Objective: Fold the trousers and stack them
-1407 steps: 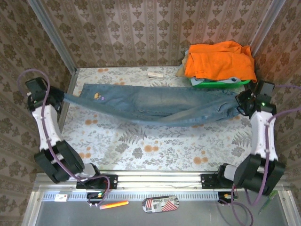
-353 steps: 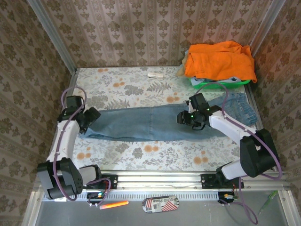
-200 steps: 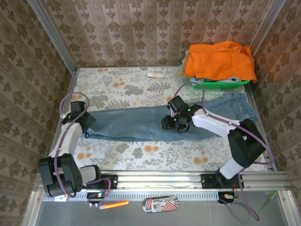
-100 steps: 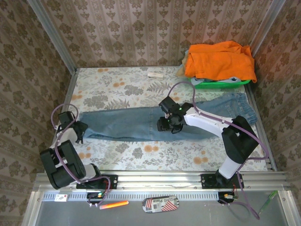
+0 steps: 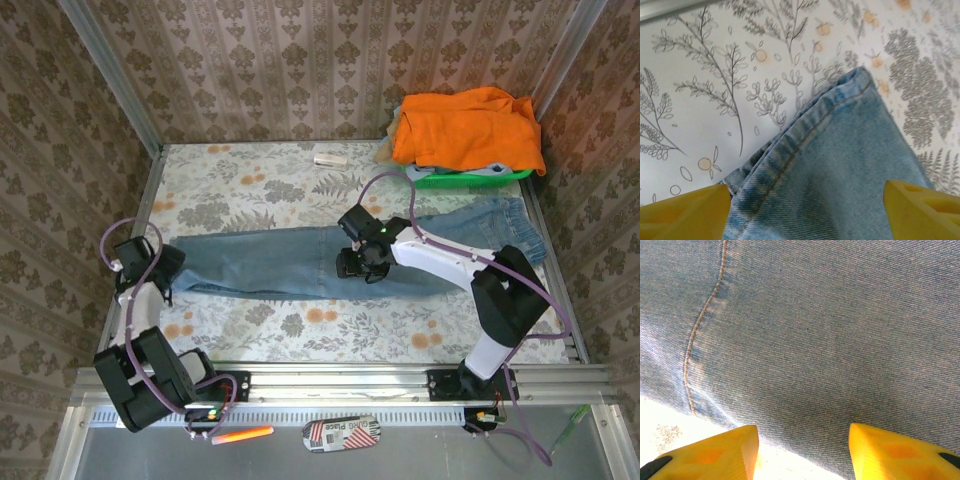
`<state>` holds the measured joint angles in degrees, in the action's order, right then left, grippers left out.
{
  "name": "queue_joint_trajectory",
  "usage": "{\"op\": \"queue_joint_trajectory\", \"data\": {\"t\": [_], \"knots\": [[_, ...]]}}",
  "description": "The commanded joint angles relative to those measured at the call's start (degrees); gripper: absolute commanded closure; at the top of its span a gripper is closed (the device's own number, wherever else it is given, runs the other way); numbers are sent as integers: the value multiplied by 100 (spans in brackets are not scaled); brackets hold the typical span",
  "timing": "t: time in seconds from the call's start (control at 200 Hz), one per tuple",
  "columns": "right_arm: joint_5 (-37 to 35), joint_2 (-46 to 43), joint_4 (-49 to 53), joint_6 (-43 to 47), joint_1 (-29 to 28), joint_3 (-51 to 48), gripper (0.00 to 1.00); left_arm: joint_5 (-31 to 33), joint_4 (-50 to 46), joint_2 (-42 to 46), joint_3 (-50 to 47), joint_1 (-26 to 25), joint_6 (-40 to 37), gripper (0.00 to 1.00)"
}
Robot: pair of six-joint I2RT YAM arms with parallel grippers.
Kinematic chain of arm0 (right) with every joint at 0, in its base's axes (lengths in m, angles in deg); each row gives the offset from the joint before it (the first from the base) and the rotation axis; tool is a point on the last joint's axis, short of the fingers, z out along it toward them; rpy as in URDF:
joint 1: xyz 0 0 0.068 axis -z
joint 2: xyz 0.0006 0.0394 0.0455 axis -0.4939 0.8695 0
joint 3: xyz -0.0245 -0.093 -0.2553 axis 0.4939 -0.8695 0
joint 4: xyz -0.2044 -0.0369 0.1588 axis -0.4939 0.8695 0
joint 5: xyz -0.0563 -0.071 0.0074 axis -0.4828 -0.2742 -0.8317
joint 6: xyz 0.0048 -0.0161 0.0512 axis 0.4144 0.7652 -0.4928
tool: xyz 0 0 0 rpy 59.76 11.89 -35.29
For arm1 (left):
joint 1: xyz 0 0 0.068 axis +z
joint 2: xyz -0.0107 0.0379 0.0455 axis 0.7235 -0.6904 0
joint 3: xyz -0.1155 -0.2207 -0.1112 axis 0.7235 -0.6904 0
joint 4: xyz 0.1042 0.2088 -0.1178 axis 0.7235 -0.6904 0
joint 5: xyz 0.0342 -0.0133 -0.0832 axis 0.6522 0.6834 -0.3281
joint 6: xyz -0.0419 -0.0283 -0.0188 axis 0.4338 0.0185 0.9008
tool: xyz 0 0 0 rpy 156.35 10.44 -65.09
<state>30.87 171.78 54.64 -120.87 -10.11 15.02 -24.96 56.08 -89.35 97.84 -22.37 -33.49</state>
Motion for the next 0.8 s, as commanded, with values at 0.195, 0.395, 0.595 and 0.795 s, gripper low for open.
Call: {"op": "queue_joint_trajectory", "data": {"t": [0.195,0.395,0.595,0.795], "knots": [[-10,67,66,25,-64,48,47,58,-258,-289,-28,-103,-186,31],[4,68,38,-2,-66,-19,47,136,-243,-348,-135,-129,-211,34],[14,129,91,45,-69,112,47,137,-310,-302,-147,-164,-229,40],[21,181,112,75,-70,183,48,226,-365,-256,-192,-137,-235,90]]}}
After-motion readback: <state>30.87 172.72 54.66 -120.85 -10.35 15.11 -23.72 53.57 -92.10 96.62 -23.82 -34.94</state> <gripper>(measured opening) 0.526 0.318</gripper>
